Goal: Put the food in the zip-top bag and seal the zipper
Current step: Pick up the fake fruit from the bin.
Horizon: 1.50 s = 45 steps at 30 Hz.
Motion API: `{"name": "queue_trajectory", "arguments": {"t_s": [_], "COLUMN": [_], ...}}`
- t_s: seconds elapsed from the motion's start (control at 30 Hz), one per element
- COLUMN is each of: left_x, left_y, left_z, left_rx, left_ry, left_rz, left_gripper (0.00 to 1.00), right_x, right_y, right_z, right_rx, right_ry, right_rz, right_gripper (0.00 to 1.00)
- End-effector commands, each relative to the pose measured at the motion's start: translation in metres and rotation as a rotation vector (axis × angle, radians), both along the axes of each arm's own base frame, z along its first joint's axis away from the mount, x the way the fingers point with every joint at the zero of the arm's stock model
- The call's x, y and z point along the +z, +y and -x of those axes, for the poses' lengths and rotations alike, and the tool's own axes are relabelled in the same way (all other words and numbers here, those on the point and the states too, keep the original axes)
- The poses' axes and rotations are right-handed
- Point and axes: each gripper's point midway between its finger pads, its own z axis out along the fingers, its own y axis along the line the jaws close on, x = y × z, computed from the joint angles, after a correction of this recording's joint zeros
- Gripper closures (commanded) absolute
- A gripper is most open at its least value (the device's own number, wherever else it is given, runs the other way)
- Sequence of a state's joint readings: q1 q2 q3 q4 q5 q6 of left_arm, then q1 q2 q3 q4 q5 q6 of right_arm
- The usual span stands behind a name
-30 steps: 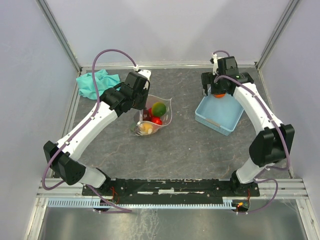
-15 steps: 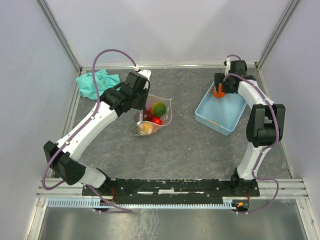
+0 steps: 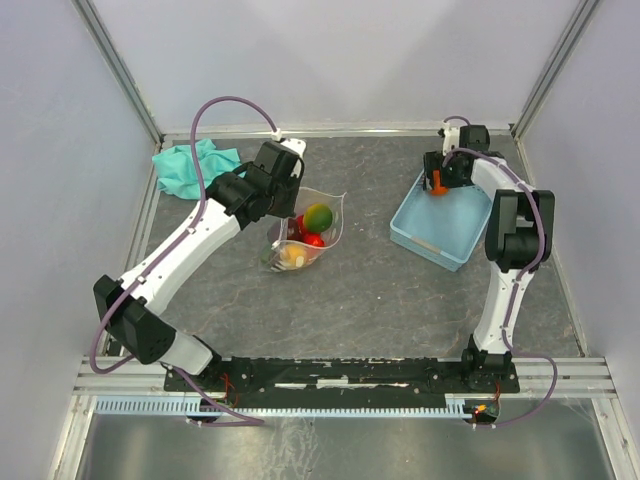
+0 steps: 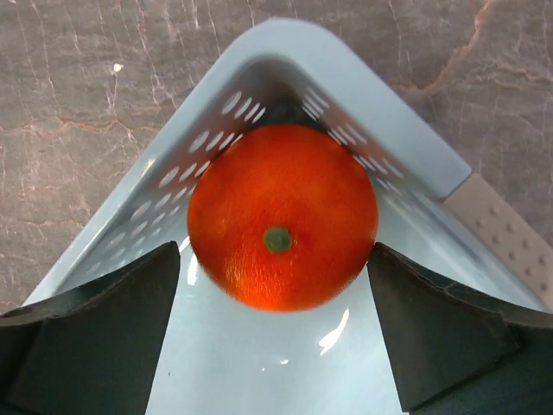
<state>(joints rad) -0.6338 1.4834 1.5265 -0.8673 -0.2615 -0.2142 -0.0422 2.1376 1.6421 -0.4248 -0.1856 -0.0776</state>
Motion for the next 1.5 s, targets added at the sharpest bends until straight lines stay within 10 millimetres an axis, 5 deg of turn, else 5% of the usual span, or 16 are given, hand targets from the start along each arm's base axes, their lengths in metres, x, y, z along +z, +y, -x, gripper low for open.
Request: {"name": "queue_trajectory", "arguments": {"t_s": [0.0, 0.2, 0.6, 1.0, 1.47], "left_x": [0.013, 0.013, 0.020, 0.028, 0.027], "left_y": [-0.003, -0.002, -0.005, -0.010, -0.021], "left_z": [-0.010, -0.008, -0.003, 0.006, 0.011], "left_rx": [0.005, 0.017, 0.013, -0.038, -0.088], "left_ry": [-0.038, -0.029, -0.042, -0.066, -0.054], "left_rz": [0.013, 0.024, 0.068, 0.122, 0.176], "left_gripper": [0.97, 0.97, 0.97, 0.97, 0.97], "right_x": [0.015, 0.011, 0.062, 0.141, 0.234], "right_y": [0.002, 0.000, 0.003, 0.078, 0.174], "right_z": [-0.027, -0.034, -0.001, 0.073, 0.180], "right_rx": [0.043, 0.041, -0.038, -0.068, 0.133], "right_ry": [-0.091, -0.090, -0.155, -0.178, -0.293], "right_rz": [-0.007, -0.006, -0.051, -0.247, -0.455], "right_gripper": [0.04, 0.13, 0.27, 0.28, 0.28]}}
